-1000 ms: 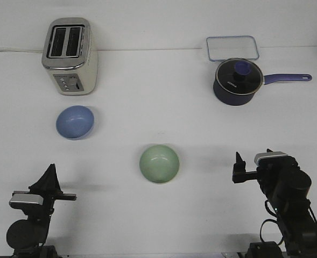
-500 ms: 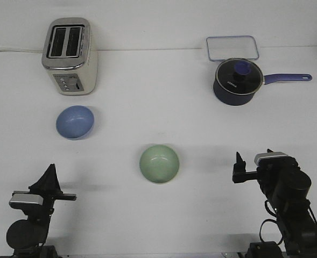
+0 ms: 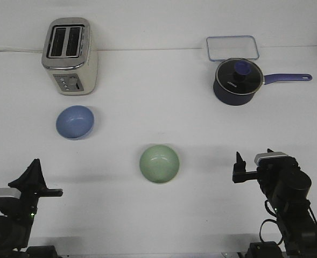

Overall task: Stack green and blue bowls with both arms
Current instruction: 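Raise the left gripper and reach forward to the light blue bowl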

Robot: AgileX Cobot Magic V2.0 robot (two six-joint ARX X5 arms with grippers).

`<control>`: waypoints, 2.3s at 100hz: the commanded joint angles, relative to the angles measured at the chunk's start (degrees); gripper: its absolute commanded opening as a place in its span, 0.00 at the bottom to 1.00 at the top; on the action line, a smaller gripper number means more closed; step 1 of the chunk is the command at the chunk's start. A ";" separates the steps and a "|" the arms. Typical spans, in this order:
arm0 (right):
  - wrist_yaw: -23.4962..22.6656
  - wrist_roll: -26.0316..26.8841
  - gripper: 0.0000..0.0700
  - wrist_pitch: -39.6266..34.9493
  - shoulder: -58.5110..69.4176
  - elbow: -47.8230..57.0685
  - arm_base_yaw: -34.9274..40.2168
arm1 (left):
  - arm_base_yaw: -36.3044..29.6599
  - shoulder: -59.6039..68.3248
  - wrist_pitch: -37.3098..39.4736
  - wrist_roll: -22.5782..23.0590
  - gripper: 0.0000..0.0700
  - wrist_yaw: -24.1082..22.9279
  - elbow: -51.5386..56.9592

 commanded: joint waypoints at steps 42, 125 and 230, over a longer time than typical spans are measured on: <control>0.02 -0.66 0.93 0.68 0.11 0.31 0.11 | 0.09 39.34 -33.27 0.42 0.02 -0.22 39.69; 0.04 -0.68 0.93 0.68 0.11 0.31 0.11 | 0.09 49.90 -37.24 -1.07 0.84 2.97 42.12; 0.04 -0.66 0.93 1.11 0.13 0.31 0.11 | 2.99 97.72 -32.87 3.21 0.84 -1.64 65.90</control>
